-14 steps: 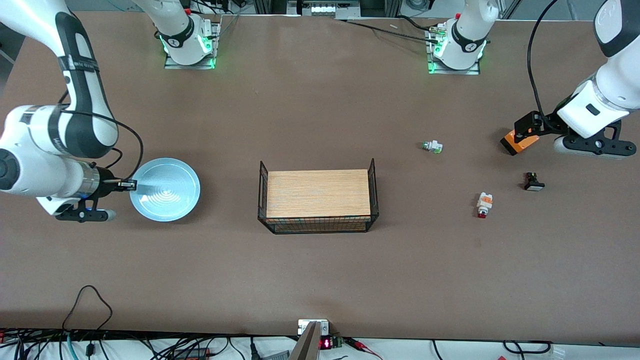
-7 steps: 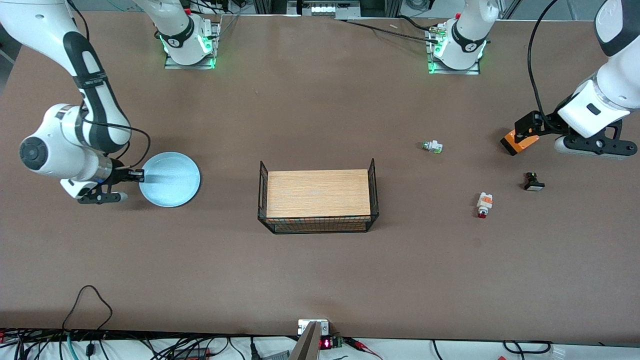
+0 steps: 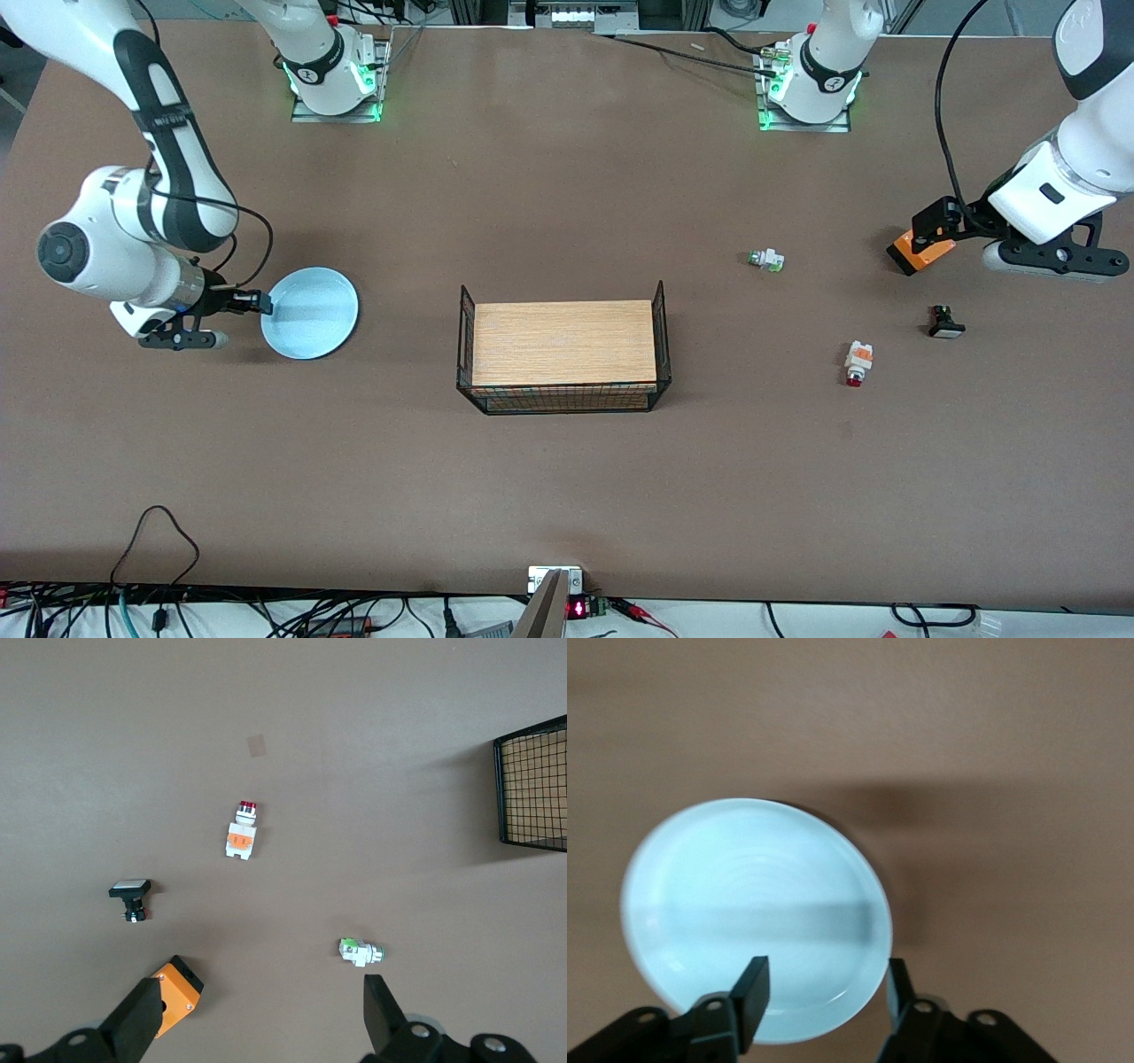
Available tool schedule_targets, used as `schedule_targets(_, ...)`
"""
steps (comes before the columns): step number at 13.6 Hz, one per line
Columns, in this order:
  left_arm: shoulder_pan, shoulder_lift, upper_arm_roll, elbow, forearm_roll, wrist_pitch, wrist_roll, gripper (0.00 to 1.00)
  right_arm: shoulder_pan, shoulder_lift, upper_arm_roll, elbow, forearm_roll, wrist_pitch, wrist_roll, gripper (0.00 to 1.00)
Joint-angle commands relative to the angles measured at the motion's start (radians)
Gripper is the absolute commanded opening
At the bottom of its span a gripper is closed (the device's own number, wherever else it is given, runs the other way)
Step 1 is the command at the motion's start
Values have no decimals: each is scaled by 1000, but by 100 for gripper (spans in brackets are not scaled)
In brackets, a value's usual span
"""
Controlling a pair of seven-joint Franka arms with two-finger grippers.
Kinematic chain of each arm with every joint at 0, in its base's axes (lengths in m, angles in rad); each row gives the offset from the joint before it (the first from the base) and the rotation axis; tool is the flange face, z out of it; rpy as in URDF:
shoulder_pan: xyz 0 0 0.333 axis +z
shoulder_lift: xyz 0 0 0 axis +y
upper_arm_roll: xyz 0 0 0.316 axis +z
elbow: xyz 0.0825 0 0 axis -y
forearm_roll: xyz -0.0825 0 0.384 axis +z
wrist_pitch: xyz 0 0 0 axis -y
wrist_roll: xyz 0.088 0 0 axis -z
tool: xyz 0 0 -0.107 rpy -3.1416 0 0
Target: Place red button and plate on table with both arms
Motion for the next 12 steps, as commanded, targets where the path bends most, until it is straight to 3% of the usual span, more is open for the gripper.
schedule_targets(1, -6, -9, 0, 9, 23, -18, 2, 100, 32, -20, 16, 143, 9, -164, 79, 100)
schedule_targets(4, -6, -9, -3, 11, 26, -17, 5, 100, 55, -23, 14, 287, -3, -296, 121, 100)
schedule_targets(7, -8, -9, -20, 12, 56, -15, 4, 100, 81, -38, 11, 493, -14, -512, 179, 100)
schedule_targets(10, -6, -9, -21, 12, 56, -15, 4, 100, 83, -97, 4, 556, -38, -566, 196, 100)
schedule_targets(12, -6, -9, -21, 12, 58, -15, 4, 100, 84, -130, -48, 558, -61, -568, 172, 100)
